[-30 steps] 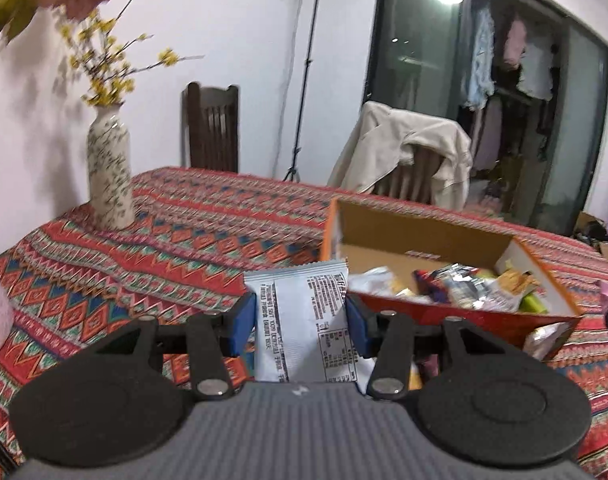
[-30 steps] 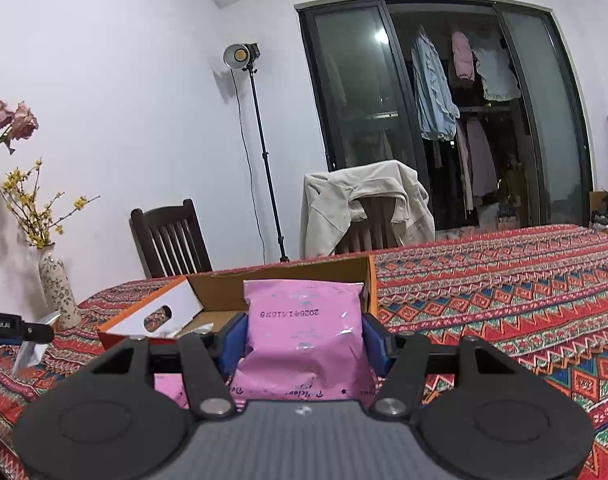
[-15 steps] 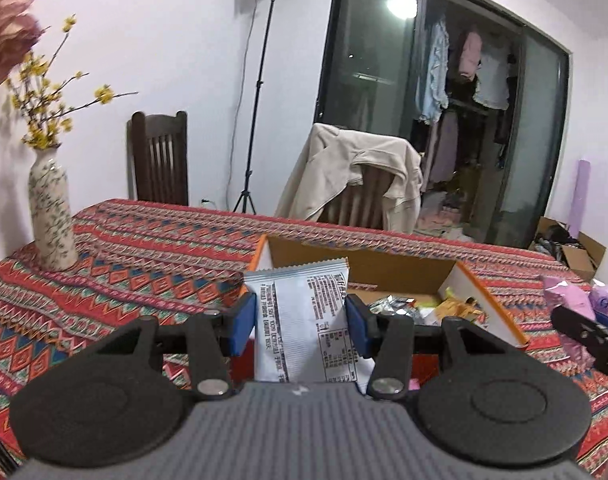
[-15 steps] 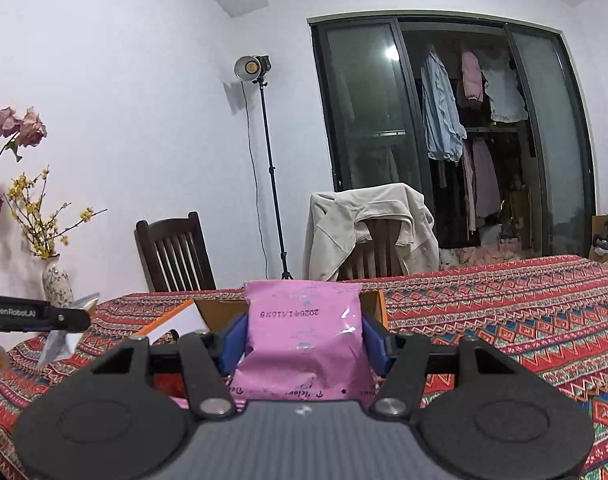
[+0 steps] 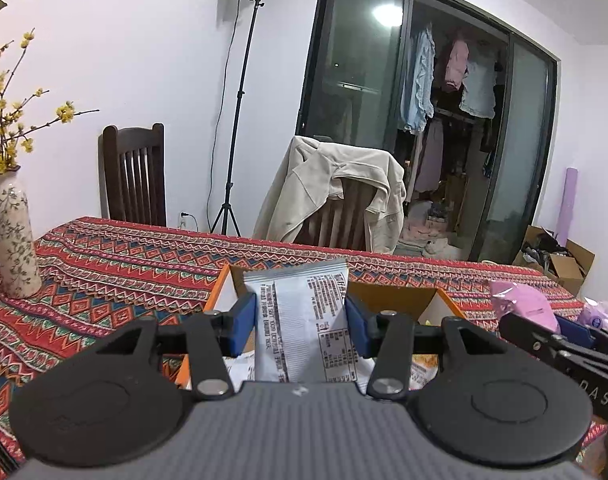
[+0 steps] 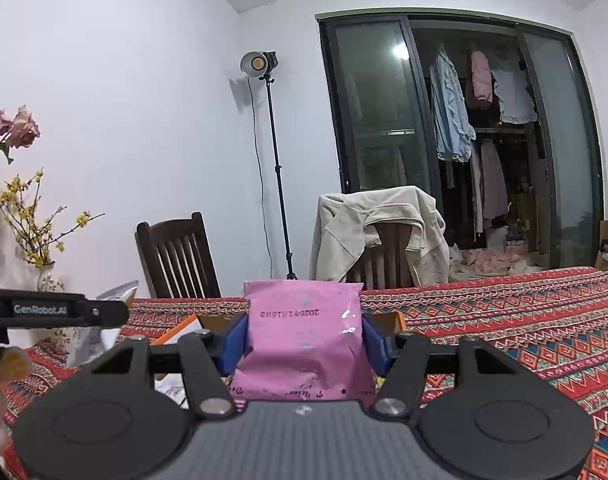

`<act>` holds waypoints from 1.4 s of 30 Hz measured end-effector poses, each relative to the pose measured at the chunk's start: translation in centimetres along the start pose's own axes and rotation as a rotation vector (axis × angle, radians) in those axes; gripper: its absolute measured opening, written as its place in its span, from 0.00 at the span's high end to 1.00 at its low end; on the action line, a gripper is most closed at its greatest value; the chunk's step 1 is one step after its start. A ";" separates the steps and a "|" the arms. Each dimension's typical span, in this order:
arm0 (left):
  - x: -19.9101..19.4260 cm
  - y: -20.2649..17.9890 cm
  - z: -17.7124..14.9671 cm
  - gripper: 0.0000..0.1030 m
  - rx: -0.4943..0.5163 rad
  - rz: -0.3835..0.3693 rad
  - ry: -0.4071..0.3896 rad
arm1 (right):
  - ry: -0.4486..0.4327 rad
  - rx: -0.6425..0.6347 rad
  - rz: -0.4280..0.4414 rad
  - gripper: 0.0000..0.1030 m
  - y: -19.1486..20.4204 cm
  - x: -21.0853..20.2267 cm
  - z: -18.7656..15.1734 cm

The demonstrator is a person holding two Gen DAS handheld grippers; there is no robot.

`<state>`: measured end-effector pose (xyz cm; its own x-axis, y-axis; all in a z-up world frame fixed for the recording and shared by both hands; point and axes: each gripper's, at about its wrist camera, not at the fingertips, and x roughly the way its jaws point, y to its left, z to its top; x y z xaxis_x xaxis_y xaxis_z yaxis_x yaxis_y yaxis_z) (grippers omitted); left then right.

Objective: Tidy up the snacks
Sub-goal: 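Carry both packets over the box and open both grippers to drop them, then move both grippers back toward the remaining packets on the table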

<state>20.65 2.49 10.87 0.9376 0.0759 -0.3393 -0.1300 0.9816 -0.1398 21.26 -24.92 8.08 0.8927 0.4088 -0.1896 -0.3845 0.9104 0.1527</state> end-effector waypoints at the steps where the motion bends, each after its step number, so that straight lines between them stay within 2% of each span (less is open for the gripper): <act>1: 0.4 0.0 0.1 0.52 -0.004 0.002 0.000 | 0.002 -0.001 0.000 0.42 0.0 0.4 0.1; 8: 4.3 -0.2 0.6 0.52 -0.021 0.031 0.002 | 0.027 0.000 -0.010 0.42 0.4 4.2 0.7; 16: 8.9 1.4 -1.0 0.52 -0.031 0.061 0.061 | 0.065 0.025 -0.022 0.42 -0.6 8.3 -0.6; 22: 9.9 1.5 -2.2 0.52 -0.001 0.073 0.087 | 0.118 0.059 -0.012 0.42 -1.7 9.4 -2.2; 28: 9.2 1.3 -2.7 0.51 0.004 0.053 0.070 | 0.124 0.027 -0.013 0.42 -1.2 9.4 -2.7; 30: 8.6 1.4 -2.6 0.39 -0.004 0.041 0.054 | 0.133 0.019 -0.015 0.39 -1.0 9.3 -2.7; 31: 8.3 1.4 -2.6 0.23 -0.010 0.036 0.042 | 0.132 0.018 -0.018 0.34 -1.0 9.3 -2.8; 32: 7.9 1.4 -2.6 0.10 -0.018 0.037 0.024 | 0.130 0.016 -0.020 0.28 -1.0 9.1 -2.8; 33: 7.5 1.4 -2.6 0.03 -0.023 0.041 0.005 | 0.126 0.021 -0.020 0.13 -1.1 9.0 -2.8; 35: 6.8 1.5 -2.4 0.00 -0.035 0.044 -0.036 | 0.116 0.033 -0.022 0.01 -1.3 8.8 -2.8; 42: 5.8 1.4 -2.0 0.00 -0.045 0.035 -0.050 | 0.119 0.035 -0.030 0.00 -1.5 8.6 -3.0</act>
<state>25.29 3.94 6.80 0.9471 0.1202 -0.2977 -0.1767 0.9694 -0.1706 28.77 -22.58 3.32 0.8687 0.3883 -0.3077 -0.3481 0.9203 0.1786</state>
